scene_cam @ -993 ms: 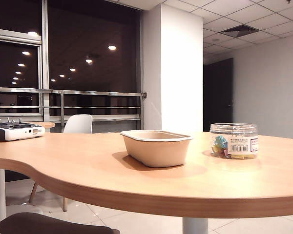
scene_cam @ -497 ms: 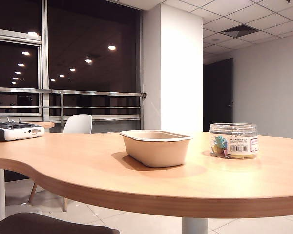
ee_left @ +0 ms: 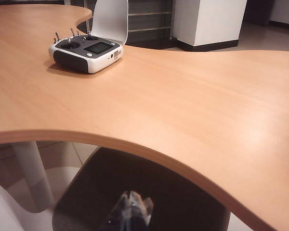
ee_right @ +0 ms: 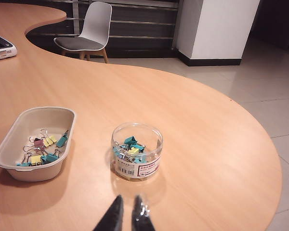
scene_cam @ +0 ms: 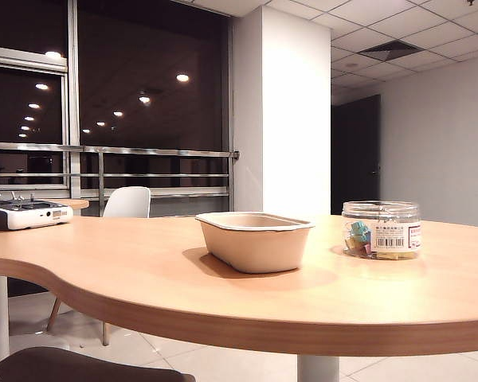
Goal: Pick up the box filled with clips, pour some clips from it into the rectangular paper box, and then put the clip box back on the table.
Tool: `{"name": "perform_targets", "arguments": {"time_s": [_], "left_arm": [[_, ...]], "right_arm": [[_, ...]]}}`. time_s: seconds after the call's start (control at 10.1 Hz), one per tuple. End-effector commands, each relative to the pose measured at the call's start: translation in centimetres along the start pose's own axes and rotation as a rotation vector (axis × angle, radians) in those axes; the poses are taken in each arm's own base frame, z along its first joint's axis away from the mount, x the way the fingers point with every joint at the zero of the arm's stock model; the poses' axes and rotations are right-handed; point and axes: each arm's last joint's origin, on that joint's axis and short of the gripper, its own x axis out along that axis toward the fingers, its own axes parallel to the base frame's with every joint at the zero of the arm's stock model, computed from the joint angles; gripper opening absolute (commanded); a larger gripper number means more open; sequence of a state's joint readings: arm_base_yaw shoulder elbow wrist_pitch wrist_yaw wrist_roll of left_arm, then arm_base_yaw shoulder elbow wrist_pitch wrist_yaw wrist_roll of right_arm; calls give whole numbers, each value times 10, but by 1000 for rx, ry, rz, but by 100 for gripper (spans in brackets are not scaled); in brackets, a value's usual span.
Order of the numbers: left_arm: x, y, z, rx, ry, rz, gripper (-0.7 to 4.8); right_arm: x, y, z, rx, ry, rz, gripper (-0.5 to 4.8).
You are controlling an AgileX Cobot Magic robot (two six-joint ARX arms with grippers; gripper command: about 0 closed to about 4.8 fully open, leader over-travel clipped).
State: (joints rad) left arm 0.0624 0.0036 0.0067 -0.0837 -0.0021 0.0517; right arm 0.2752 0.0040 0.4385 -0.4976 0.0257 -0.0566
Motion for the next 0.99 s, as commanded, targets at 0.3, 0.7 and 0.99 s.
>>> {"name": "perform_targets", "arguments": {"time_s": [0.3, 0.7, 0.99], "left_arm": [[0, 0, 1, 1, -12, -1, -4], [0, 0, 1, 1, -12, -1, -4], [0, 0, 1, 1, -12, -1, -5]], "right_arm": [[43, -13, -68, 98, -31, -277, 35], [51, -13, -84, 100, -107, -274, 35], [51, -13, -84, 100, -107, -274, 35]]}}
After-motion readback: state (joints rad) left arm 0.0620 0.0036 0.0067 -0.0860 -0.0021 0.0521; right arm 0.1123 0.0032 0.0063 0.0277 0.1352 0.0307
